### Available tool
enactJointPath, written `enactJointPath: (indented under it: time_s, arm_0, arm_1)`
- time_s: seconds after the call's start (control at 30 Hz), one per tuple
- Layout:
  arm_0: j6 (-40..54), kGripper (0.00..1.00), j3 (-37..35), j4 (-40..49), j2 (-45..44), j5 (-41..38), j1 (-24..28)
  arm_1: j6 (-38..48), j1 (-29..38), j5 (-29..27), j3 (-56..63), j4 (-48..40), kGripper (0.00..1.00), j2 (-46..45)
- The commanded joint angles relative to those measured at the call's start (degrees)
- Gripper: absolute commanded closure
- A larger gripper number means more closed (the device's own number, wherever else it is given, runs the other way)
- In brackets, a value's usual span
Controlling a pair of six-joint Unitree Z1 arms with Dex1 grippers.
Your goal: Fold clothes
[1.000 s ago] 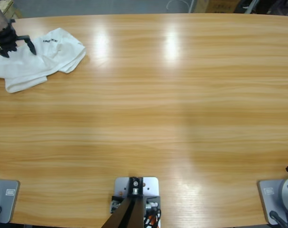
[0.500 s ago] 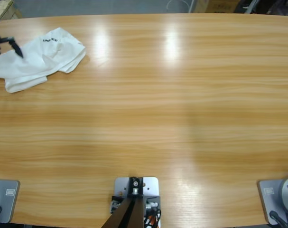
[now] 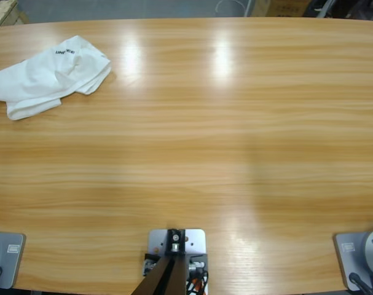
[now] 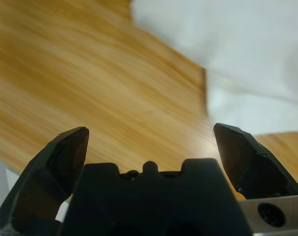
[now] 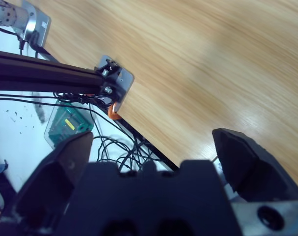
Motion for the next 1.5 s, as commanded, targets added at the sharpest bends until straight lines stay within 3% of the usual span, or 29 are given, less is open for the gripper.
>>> enactJointPath:
  time_s: [0.03,0.3,0.5,0.7,1.0,1.5]
  arm_0:
    - [-1.35,0.000,-0.34,-1.52,5.61,-4.45,6.51]
    - [3.43,0.000,-4.40,-1.89,8.23,-17.19,6.86]
    - [2.48,0.000,-2.85,-4.28,8.09,-17.35,7.25]
    - [0.20,0.000,-3.50,-4.69,9.04,-16.52,12.77]
    - [1.92,0.000,-9.57,-8.25,6.77,-18.10,9.34]
    - [-0.12,0.000,-6.35,-11.00,12.98,-17.17,11.03]
  arm_1:
    - [0.78,0.53,1.00,1.74,1.12,0.000,-2.46]
    - [0.79,0.53,0.91,2.01,0.68,0.000,-2.16]
    - [0.81,0.53,1.09,2.18,0.58,0.000,-2.18]
    - [0.74,0.53,1.70,2.27,0.56,0.000,-1.83]
    - [0.30,0.53,2.81,2.10,0.73,0.000,-0.44]
    - [0.55,0.60,3.12,1.83,1.16,0.000,1.05]
